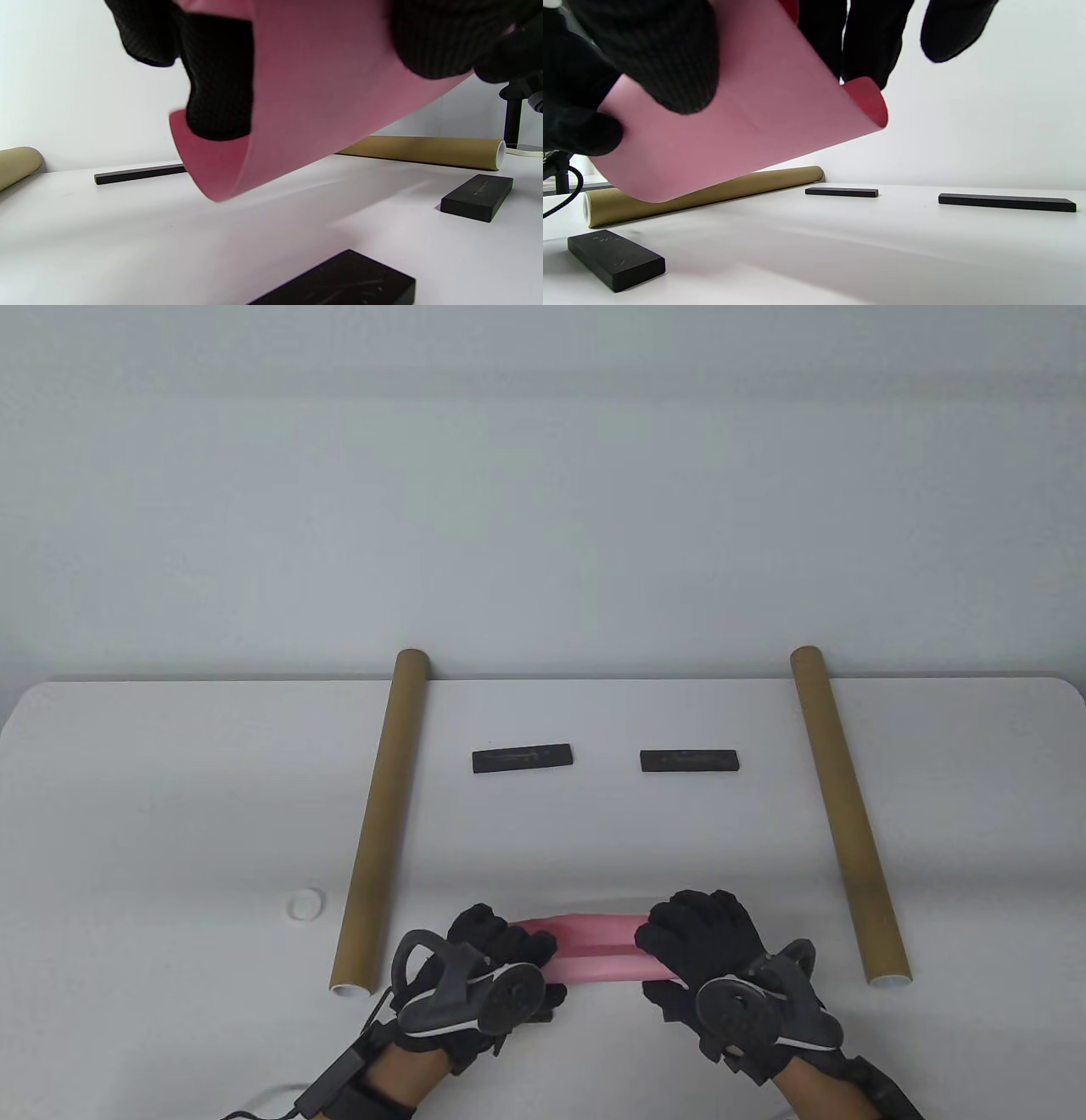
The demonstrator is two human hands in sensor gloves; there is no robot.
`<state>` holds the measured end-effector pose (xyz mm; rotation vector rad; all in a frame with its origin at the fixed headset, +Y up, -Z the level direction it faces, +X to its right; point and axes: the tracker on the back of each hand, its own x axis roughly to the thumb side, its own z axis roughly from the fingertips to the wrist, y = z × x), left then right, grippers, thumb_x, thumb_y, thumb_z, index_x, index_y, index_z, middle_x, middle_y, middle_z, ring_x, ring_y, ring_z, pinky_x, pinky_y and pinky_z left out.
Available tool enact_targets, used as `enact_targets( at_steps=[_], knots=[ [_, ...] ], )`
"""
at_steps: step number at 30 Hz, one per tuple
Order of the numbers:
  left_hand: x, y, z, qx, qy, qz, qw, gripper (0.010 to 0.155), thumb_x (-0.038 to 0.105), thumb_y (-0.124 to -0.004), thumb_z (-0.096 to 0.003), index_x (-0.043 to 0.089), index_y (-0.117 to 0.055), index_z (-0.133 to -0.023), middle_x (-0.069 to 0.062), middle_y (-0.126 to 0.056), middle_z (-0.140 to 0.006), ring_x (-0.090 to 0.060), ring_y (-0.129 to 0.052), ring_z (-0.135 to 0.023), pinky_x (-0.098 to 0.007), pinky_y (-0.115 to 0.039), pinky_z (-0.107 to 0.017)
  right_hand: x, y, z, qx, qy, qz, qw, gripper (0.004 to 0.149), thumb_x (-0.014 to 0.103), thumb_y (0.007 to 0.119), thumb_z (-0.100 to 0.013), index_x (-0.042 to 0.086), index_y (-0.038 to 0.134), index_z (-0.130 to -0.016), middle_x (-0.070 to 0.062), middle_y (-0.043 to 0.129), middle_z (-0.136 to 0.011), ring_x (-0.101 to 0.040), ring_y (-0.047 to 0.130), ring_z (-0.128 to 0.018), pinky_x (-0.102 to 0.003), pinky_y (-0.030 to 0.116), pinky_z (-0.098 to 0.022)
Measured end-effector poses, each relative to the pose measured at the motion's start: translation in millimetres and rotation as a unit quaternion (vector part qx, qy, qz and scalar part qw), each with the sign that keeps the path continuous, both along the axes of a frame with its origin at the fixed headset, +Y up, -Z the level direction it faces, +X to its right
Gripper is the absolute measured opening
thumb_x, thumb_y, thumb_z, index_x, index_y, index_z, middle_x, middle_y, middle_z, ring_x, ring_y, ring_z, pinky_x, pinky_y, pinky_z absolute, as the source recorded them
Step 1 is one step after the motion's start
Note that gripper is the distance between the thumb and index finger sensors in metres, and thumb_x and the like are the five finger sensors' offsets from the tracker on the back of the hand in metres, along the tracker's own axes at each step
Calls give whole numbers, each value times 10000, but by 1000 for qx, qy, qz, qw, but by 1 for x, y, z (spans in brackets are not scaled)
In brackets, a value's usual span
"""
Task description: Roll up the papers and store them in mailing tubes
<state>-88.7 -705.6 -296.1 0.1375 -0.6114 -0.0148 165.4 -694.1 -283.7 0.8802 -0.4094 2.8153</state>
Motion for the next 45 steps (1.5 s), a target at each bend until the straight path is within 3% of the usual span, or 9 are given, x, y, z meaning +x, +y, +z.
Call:
enact_targets(
  at_steps=[6, 11, 17, 21, 27, 33, 36, 41, 45],
  knots=[
    [3, 4, 5, 33, -13, -9, 999, 654, 645, -800, -351, 312, -761, -912, 88, -976, -686, -127, -1038, -634, -479, -728, -688, 3, -3, -6, -48, 4, -8, 999, 601, 652, 773, -421, 169, 983, -709, -88, 983, -808, -422, 926, -844, -720, 657, -663],
    [1, 2, 1, -3, -8, 3, 1000, 657, 699, -725, -331, 301, -850, -839, 106, -1032, -537, -101, -1086, -487, -466, -750, -684, 2, -1, -2, -11, 2, 9, 1000, 699, 567, 878, -422, 177, 751, -987, -117, 757, -1041, -472, 745, -989, -726, 599, -700],
    [1, 3, 4, 19, -6, -12, 1000, 720, 680, -765, -341, 307, -716, -954, 67, -943, -773, -157, -1010, -711, -499, -678, -714, 0, -2, -2, -31, 14, -5, 999, 543, 521, 829, -468, 182, 850, -891, -107, 830, -983, -457, 775, -974, -723, 607, -695],
    [2, 6, 6, 30, -14, -6, 999, 672, 655, -791, -345, 312, -750, -922, 88, -970, -695, -130, -1031, -647, -491, -696, -705, 0, -2, -3, -46, 19, -9, 999, 585, 628, 764, -436, 169, 956, -743, -90, 959, -840, -424, 897, -880, -719, 650, -671],
    [1, 4, 1, -15, -12, 9, 1000, 695, 715, -705, -321, 324, -801, -888, 111, -1035, -510, -98, -1085, -462, -485, -717, -701, 0, 0, 0, -15, 19, 3, 1000, 646, 501, 883, -443, 185, 746, -989, -110, 757, -1045, -455, 765, -988, -720, 607, -703],
    [1, 7, 6, 32, -10, -10, 999, 731, 658, -799, -343, 312, -673, -975, 60, -924, -814, -172, -994, -755, -516, -648, -719, 0, 0, -1, -30, 19, -9, 999, 537, 534, 839, -454, 174, 886, -849, -98, 896, -920, -431, 866, -910, -709, 652, -680],
    [2, 9, 7, 43, -19, -5, 999, 685, 627, -825, -350, 323, -702, -951, 80, -950, -747, -148, -1015, -705, -510, -659, -714, 1, -1, -3, -49, 23, -21, 998, 579, 619, 775, -436, 163, 960, -743, -95, 972, -825, -423, 928, -843, -708, 675, -660],
    [1, 8, 5, 15, -15, 5, 1000, 648, 682, -757, -341, 340, -790, -890, 113, -1025, -529, -100, -1079, -492, -483, -709, -701, 2, 1, 0, -17, 17, -11, 1000, 662, 558, 877, -425, 176, 779, -957, -114, 780, -1026, -464, 770, -976, -718, 619, -695],
    [1, 6, 5, 15, -14, -2, 1000, 681, 687, -754, -340, 340, -746, -927, 91, -999, -669, -131, -1056, -623, -486, -696, -706, 0, 1, 1, -12, 17, -8, 1000, 541, 513, 860, -453, 199, 846, -894, -97, 834, -984, -445, 797, -966, -713, 626, -695]
  ],
)
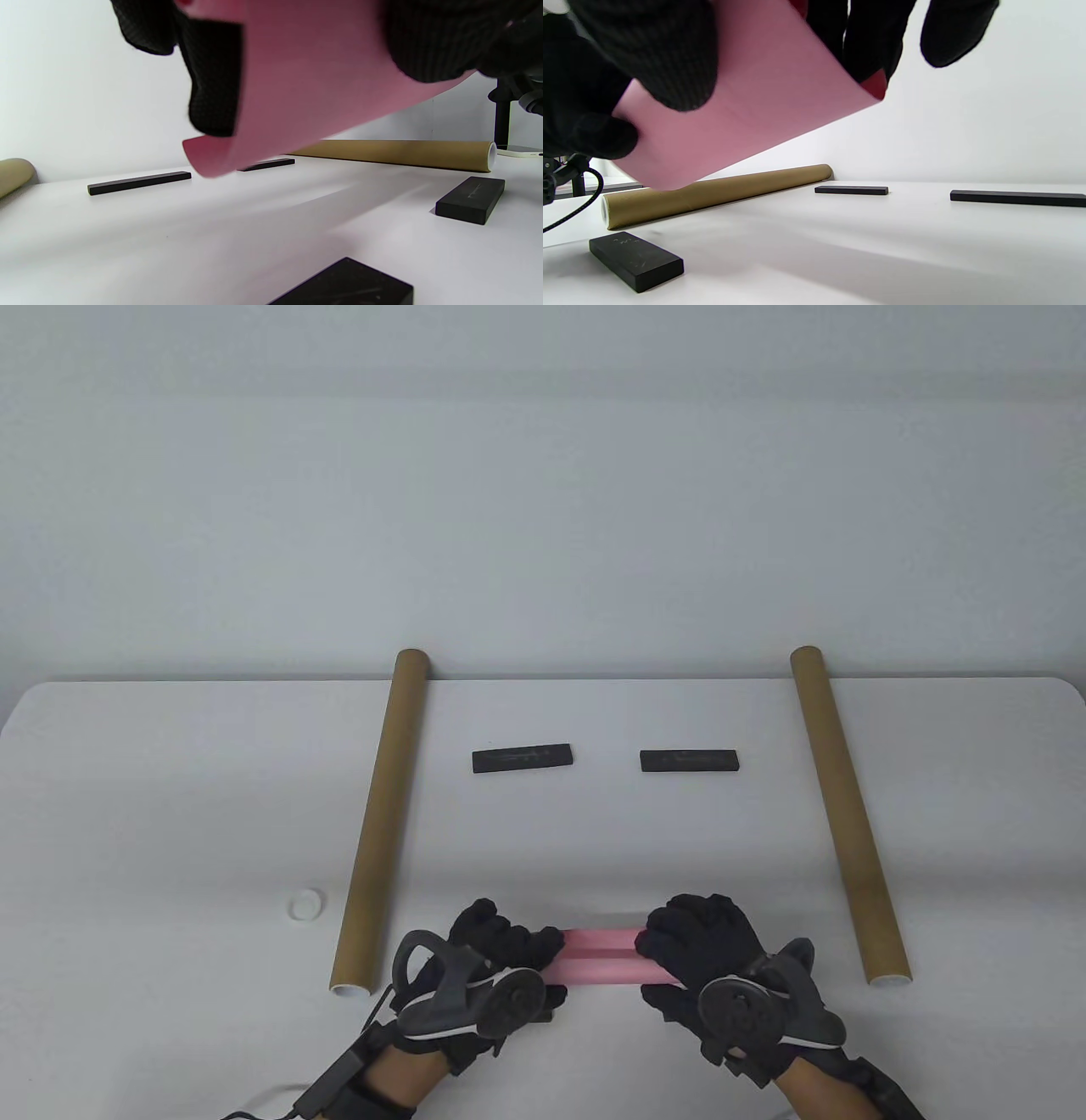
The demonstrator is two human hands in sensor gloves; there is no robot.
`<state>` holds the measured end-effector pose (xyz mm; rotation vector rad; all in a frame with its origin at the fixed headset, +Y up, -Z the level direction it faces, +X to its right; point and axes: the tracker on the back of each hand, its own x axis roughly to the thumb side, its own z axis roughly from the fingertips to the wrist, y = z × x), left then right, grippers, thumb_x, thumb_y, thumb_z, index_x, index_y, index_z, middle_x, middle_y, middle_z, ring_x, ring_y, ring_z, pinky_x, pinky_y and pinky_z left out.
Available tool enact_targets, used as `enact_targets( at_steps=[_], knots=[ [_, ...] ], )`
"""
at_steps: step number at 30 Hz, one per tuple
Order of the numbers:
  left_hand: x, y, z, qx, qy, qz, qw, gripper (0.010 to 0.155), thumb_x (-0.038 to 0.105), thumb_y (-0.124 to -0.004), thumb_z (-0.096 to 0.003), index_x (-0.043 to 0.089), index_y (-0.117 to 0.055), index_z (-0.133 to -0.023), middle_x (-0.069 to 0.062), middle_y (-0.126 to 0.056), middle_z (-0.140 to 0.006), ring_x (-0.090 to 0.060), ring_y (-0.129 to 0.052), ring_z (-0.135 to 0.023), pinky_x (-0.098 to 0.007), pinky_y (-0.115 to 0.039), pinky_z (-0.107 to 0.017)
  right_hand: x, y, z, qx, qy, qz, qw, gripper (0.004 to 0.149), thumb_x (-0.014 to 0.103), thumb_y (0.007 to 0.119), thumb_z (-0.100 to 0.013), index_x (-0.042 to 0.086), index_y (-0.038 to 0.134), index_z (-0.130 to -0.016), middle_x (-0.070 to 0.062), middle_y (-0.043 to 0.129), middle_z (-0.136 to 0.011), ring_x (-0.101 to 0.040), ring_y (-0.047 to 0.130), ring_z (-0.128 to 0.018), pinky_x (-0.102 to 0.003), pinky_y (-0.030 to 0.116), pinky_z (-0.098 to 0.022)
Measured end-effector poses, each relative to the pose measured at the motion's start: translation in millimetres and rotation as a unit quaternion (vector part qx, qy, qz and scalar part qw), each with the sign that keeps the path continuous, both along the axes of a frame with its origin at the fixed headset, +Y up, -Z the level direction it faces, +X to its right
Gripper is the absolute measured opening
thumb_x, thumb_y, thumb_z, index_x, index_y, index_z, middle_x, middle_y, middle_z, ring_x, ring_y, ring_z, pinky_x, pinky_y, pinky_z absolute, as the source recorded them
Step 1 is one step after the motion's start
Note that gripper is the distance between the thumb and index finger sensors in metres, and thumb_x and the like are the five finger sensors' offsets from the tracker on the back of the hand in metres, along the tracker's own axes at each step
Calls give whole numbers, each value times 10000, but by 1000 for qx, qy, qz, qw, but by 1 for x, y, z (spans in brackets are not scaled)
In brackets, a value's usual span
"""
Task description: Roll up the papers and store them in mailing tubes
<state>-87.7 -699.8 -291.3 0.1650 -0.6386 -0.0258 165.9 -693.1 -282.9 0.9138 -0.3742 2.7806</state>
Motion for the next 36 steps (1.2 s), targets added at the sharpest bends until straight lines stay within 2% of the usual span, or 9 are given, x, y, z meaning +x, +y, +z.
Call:
enact_targets(
  at_steps=[2, 5, 11, 17, 21, 26, 31, 34, 36],
  knots=[
    [2, 0, 3, 15, -6, -6, 1000, 684, 650, -798, -351, 357, -693, -960, 59, -923, -813, -170, -992, -748, -505, -666, -714, 0, -1, -2, -16, 3, -2, 1000, 541, 574, 827, -443, 181, 921, -803, -92, 911, -905, -435, 852, -922, -713, 645, -682],
    [4, 2, 5, 33, -15, -13, 999, 641, 623, -803, -365, 364, -707, -944, 74, -935, -763, -147, -1002, -699, -496, -679, -706, 0, -3, -3, -32, 9, -9, 999, 589, 643, 773, -424, 175, 978, -718, -85, 971, -830, -422, 901, -878, -709, 664, -670],
    [0, 3, -1, -3, -2, 5, 1000, 646, 684, -753, -340, 313, -819, -865, 106, -1024, -536, -96, -1075, -471, -466, -747, -678, 1, 1, 1, 12, -3, 0, 1000, 654, 544, 876, -433, 198, 764, -976, -107, 760, -1045, -465, 743, -998, -716, 610, -705],
    [2, 3, 4, 31, -4, -14, 999, 669, 636, -799, -360, 340, -706, -953, 35, -878, -863, -177, -964, -764, -506, -673, -707, 1, -2, -2, -10, 1, -6, 1000, 555, 597, 808, -440, 189, 930, -795, -89, 905, -914, -434, 839, -936, -711, 641, -687],
    [3, 5, 5, 32, -10, -5, 999, 645, 651, -788, -353, 324, -766, -909, 78, -969, -692, -123, -1030, -607, -482, -715, -690, 3, -3, -4, -27, 7, -24, 999, 612, 657, 767, -420, 172, 972, -732, -93, 953, -856, -430, 885, -892, -704, 666, -673],
    [0, 2, -1, 0, -2, 6, 1000, 659, 684, -752, -339, 302, -814, -873, 98, -1019, -565, -99, -1070, -484, -470, -745, -678, 0, -1, 1, 18, 6, -1, 1000, 637, 522, 890, -436, 216, 771, -981, -83, 780, -1037, -441, 750, -1008, -705, 621, -715],
    [1, 2, 3, 30, -6, -14, 999, 689, 643, -796, -355, 318, -706, -956, 44, -903, -837, -168, -985, -746, -496, -693, -700, 1, -4, -2, -6, 2, -11, 1000, 554, 583, 815, -446, 196, 906, -833, -80, 892, -932, -425, 825, -955, -698, 651, -695],
    [2, 6, 4, 48, -10, -14, 999, 656, 627, -804, -361, 312, -733, -932, 61, -933, -777, -142, -1008, -690, -484, -715, -689, 1, -6, -5, -30, 7, -20, 999, 588, 640, 763, -433, 176, 970, -730, -81, 965, -835, -416, 897, -885, -693, 679, -675],
    [1, 6, 3, 34, -8, -10, 999, 654, 658, -787, -348, 308, -775, -900, 80, -981, -680, -119, -1044, -594, -475, -735, -680, 1, -5, -4, -30, 6, -23, 999, 629, 650, 778, -423, 172, 932, -802, -96, 919, -899, -437, 859, -915, -697, 669, -680]
  ],
)
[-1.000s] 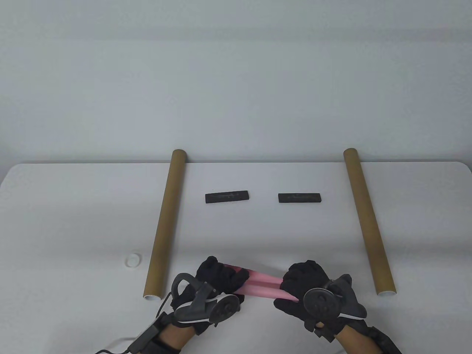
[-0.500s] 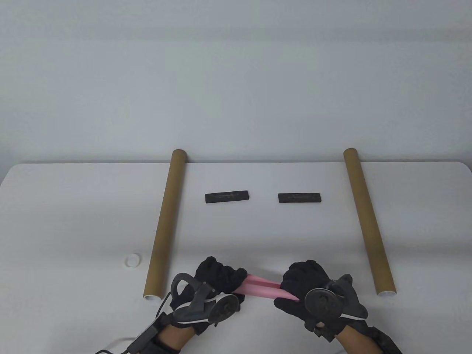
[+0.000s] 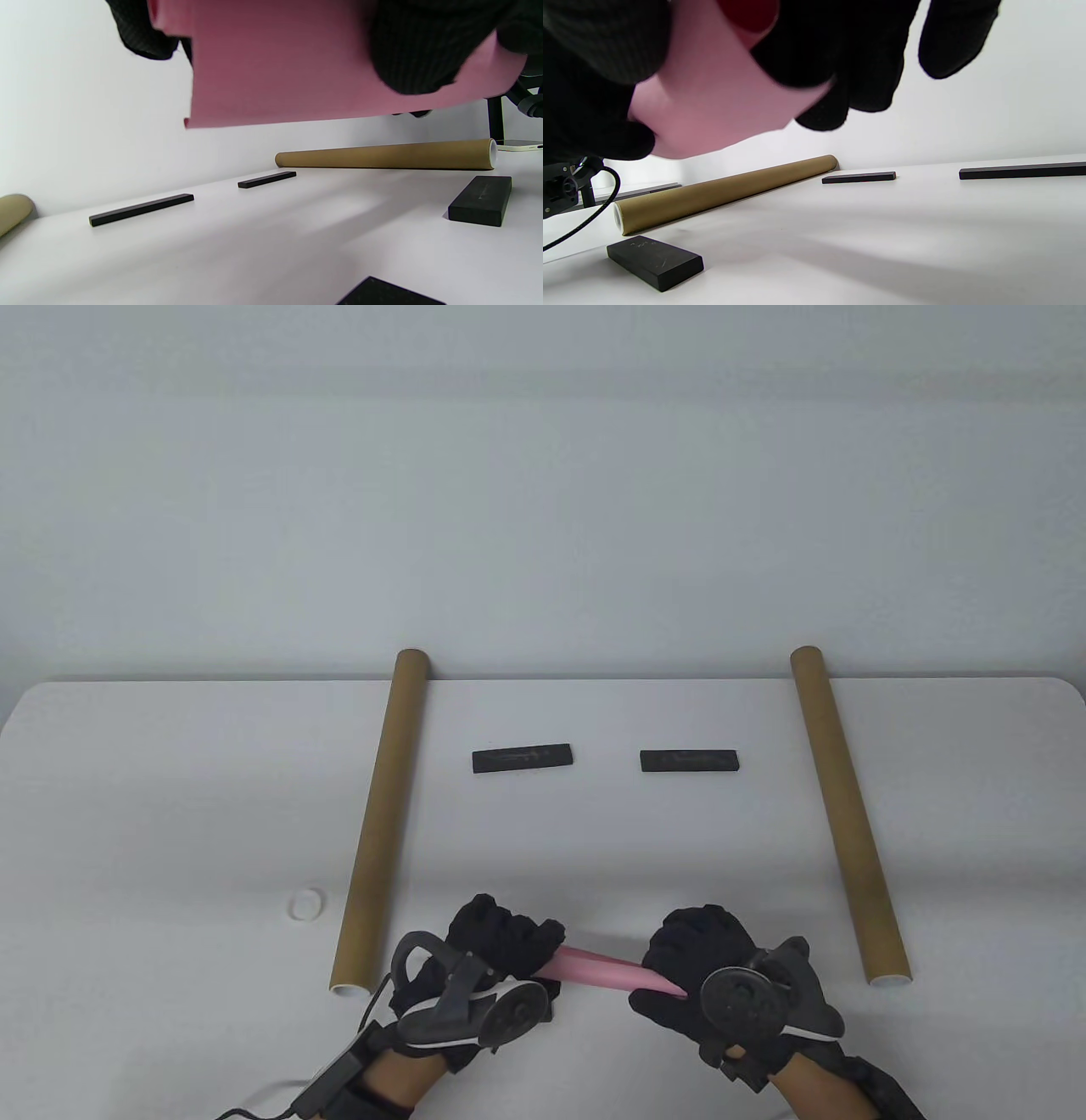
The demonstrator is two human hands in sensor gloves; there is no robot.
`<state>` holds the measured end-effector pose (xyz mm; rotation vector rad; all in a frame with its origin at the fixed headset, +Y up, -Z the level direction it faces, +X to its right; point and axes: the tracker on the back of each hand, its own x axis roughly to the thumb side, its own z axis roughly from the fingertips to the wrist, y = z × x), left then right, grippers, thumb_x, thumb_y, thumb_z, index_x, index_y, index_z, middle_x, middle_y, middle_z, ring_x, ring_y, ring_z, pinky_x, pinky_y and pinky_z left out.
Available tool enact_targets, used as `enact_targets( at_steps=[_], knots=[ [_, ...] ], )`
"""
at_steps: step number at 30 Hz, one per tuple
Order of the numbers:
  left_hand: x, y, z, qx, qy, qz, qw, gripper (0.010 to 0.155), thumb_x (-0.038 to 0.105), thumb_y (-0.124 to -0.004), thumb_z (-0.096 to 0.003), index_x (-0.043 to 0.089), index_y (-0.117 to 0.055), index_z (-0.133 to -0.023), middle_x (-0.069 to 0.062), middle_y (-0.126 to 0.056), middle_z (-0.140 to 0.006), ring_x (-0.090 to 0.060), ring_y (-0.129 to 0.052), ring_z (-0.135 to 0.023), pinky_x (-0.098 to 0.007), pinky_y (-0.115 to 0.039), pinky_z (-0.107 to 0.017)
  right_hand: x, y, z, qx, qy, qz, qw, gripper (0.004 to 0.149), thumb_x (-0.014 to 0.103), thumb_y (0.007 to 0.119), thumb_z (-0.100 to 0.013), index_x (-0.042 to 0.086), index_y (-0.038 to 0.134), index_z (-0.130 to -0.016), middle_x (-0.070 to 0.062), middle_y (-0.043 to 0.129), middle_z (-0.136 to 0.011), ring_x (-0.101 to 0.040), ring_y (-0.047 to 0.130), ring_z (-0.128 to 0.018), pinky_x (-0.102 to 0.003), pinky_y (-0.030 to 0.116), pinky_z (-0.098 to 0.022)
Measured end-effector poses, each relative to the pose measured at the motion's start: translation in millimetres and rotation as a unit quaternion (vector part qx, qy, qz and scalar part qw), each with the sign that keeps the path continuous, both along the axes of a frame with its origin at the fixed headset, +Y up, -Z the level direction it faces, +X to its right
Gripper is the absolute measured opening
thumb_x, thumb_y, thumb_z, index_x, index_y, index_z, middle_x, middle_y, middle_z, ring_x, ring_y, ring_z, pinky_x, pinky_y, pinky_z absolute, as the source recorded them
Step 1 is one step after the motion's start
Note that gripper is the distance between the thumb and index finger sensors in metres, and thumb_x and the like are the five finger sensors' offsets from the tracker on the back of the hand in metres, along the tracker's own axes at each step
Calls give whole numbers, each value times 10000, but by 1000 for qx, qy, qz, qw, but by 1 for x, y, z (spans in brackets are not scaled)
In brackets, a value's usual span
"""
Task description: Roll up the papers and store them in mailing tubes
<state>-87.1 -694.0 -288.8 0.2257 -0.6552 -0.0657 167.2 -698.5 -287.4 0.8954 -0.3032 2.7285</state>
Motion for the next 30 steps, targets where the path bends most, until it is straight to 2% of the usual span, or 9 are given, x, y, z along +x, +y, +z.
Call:
enact_targets(
  at_steps=[2, 4, 8, 11, 14, 17, 22, 25, 30],
  knots=[
    [-2, -1, -2, -11, 2, 5, 1000, 655, 681, -764, -339, 301, -812, -871, 95, -1014, -591, -101, -1068, -507, -466, -753, -673, -1, 1, 2, 21, -4, 11, 1000, 668, 610, 836, -425, 186, 816, -940, -100, 818, -1002, -450, 796, -966, -701, 645, -696],
    [-3, -1, -4, -25, 6, 10, 1000, 660, 684, -759, -338, 297, -817, -869, 95, -1019, -579, -101, -1071, -493, -466, -755, -673, -2, 3, 4, 34, -2, 19, 999, 608, 539, 868, -443, 221, 794, -957, -91, 791, -1026, -450, 765, -993, -704, 626, -708],
    [-1, 0, 1, 1, 1, -6, 1000, 689, 652, -789, -354, 319, -712, -952, 45, -908, -838, -169, -988, -745, -494, -698, -699, -2, 2, 2, 17, 0, 11, 1000, 557, 596, 815, -440, 194, 923, -809, -80, 920, -898, -422, 862, -924, -695, 666, -687],
    [2, 2, 3, 15, -3, -7, 1000, 658, 631, -796, -363, 318, -726, -937, 59, -923, -801, -148, -1004, -709, -488, -713, -690, -1, 0, 0, -7, 5, -5, 1000, 589, 646, 767, -427, 177, 980, -714, -81, 983, -809, -415, 923, -858, -690, 691, -668],
    [0, 3, 1, 3, 2, 0, 1000, 660, 673, -766, -347, 308, -781, -897, 87, -990, -654, -105, -1055, -566, -471, -754, -671, 1, 1, 2, 12, -1, -11, 1000, 638, 640, 810, -416, 185, 895, -855, -92, 891, -931, -429, 861, -919, -691, 674, -684],
    [-2, 2, -3, -21, 6, 10, 1000, 676, 686, -749, -340, 298, -792, -891, 94, -1012, -592, -94, -1069, -503, -464, -771, -663, -1, 4, 5, 46, -3, 5, 999, 636, 552, 878, -431, 218, 790, -965, -78, 804, -1016, -431, 787, -983, -699, 636, -710],
    [0, 1, 1, 2, -1, -7, 1000, 675, 651, -782, -357, 326, -718, -945, 68, -934, -813, -166, -1000, -742, -487, -708, -698, -3, 4, 5, 38, 2, 15, 999, 556, 609, 817, -433, 202, 930, -794, -67, 932, -883, -406, 885, -908, -686, 679, -687],
    [1, 2, 1, 6, -5, -6, 1000, 641, 657, -780, -355, 329, -768, -905, 95, -980, -688, -130, -1029, -653, -473, -727, -686, -3, 4, 5, 17, 9, -1, 1000, 597, 654, 768, -422, 181, 975, -722, -76, 979, -818, -410, 924, -859, -685, 699, -669],
    [-2, -2, -5, -34, 4, 8, 999, 653, 682, -752, -342, 303, -814, -871, 101, -1019, -578, -106, -1069, -533, -463, -758, -673, -3, 5, 7, 45, 9, 15, 999, 624, 559, 856, -440, 207, 801, -952, -88, 798, -1021, -441, 770, -993, -702, 631, -710]
  ],
)
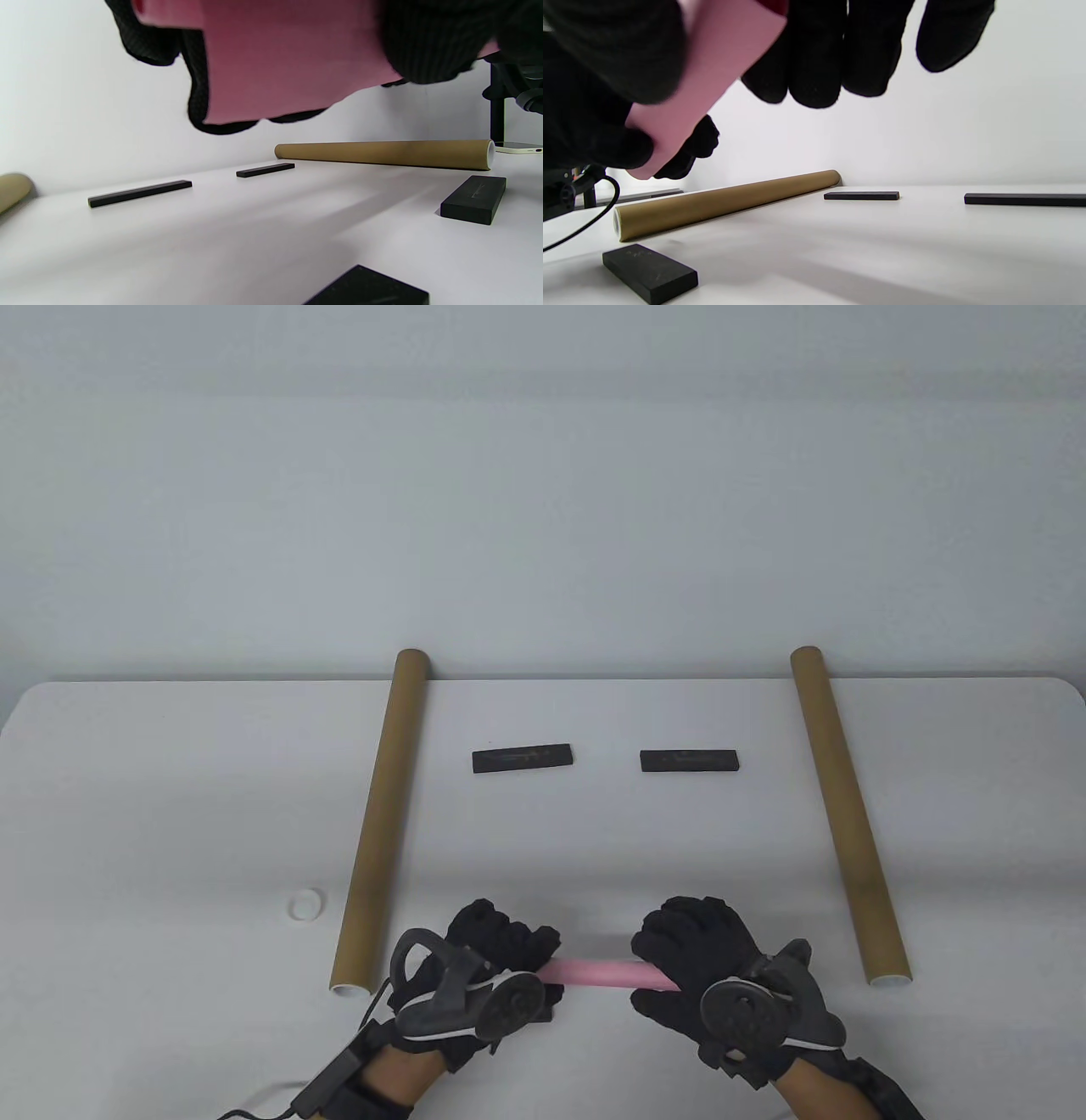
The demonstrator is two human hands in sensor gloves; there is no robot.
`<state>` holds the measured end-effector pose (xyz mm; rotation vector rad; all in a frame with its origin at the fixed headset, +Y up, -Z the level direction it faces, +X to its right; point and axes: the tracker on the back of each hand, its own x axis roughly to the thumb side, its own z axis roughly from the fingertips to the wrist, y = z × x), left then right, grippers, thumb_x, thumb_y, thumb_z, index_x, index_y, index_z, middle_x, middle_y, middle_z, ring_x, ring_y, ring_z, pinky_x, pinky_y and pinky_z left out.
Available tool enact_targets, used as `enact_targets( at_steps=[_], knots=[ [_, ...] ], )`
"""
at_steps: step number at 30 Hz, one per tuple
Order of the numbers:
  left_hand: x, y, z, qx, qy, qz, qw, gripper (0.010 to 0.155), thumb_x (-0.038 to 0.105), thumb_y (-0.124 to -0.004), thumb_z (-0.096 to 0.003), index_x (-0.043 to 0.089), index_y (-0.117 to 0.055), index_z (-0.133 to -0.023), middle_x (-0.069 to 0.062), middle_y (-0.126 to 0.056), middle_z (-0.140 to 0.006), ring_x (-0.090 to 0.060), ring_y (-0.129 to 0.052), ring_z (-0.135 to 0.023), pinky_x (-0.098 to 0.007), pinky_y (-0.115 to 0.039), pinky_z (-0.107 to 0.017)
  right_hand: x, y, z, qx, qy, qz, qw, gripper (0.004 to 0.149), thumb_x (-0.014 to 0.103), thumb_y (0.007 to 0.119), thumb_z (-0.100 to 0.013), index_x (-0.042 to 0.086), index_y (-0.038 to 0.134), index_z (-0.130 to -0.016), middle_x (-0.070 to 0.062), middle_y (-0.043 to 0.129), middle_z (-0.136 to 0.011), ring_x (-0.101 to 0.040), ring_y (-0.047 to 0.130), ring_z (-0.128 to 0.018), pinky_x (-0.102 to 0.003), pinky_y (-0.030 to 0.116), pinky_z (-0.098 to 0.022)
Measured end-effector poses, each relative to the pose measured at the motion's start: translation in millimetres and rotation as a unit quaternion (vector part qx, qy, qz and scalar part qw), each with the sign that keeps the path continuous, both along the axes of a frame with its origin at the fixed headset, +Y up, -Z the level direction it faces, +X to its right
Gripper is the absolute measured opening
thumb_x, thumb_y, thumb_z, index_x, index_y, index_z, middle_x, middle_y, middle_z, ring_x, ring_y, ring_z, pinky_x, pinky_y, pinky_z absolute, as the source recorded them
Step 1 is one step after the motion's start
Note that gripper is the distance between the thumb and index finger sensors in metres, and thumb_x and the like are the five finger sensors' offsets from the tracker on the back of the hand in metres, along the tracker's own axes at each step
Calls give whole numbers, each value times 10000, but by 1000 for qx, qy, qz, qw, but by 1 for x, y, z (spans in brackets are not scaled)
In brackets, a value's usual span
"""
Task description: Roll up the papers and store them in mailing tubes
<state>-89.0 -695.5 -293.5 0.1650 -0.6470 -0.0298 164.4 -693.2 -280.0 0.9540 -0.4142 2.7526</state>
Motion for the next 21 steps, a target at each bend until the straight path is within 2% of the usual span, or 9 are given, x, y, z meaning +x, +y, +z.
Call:
enact_targets(
  at_steps=[2, 5, 8, 9, 12, 14, 18, 21],
  knots=[
    [0, 0, 1, 3, 1, -3, 1000, 670, 688, -749, -341, 308, -795, -890, 100, -1011, -613, -112, -1063, -569, -465, -750, -678, 0, -1, 0, -5, 0, -6, 1000, 581, 548, 845, -448, 210, 832, -920, -81, 837, -986, -431, 798, -977, -699, 642, -705],
    [2, 0, 5, 27, -9, -13, 1000, 678, 666, -765, -354, 333, -720, -943, 73, -930, -823, -176, -986, -769, -484, -707, -697, 0, -2, -4, -23, -4, -9, 1000, 560, 602, 801, -443, 186, 934, -793, -81, 939, -871, -419, 880, -905, -692, 676, -682],
    [4, 3, 7, 39, -16, -13, 999, 661, 672, -758, -353, 332, -751, -920, 91, -970, -725, -139, -1019, -688, -471, -725, -688, 2, -3, -5, -37, 0, -12, 999, 589, 646, 760, -429, 181, 969, -723, -77, 981, -807, -410, 925, -854, -685, 700, -667],
    [4, 3, 7, 34, -17, -8, 999, 662, 679, -756, -349, 322, -771, -906, 90, -986, -682, -129, -1036, -643, -468, -735, -683, 2, -3, -5, -38, 0, -17, 999, 607, 653, 757, -427, 180, 957, -750, -85, 965, -833, -419, 907, -872, -687, 694, -668],
    [3, 1, 3, 10, -10, 0, 1000, 674, 696, -736, -337, 303, -806, -880, 98, -1019, -591, -110, -1068, -543, -462, -757, -672, 2, -2, -4, -28, -3, -11, 1000, 683, 614, 830, -424, 176, 805, -948, -109, 813, -1000, -458, 786, -969, -703, 643, -694],
    [2, 0, 2, 3, -4, 0, 1000, 680, 698, -731, -336, 301, -804, -883, 97, -1020, -594, -112, -1069, -546, -462, -758, -672, 1, -2, -2, -9, -4, 6, 1000, 632, 559, 854, -438, 204, 794, -957, -95, 802, -1014, -451, 775, -984, -704, 636, -701],
    [3, 0, 5, 22, -11, -15, 1000, 692, 679, -747, -350, 333, -719, -949, 77, -949, -807, -172, -1003, -752, -481, -712, -696, 0, -3, -5, -30, -6, 0, 1000, 567, 599, 808, -442, 187, 911, -817, -86, 910, -903, -435, 829, -945, -696, 659, -688],
    [5, 2, 7, 14, -20, 0, 1000, 675, 684, -748, -345, 327, -766, -917, 90, -993, -694, -141, -1040, -653, -472, -727, -688, 2, -4, -7, -50, 0, -10, 999, 613, 658, 735, -429, 168, 984, -699, -88, 984, -803, -432, 859, -916, -693, 675, -672]
  ],
)
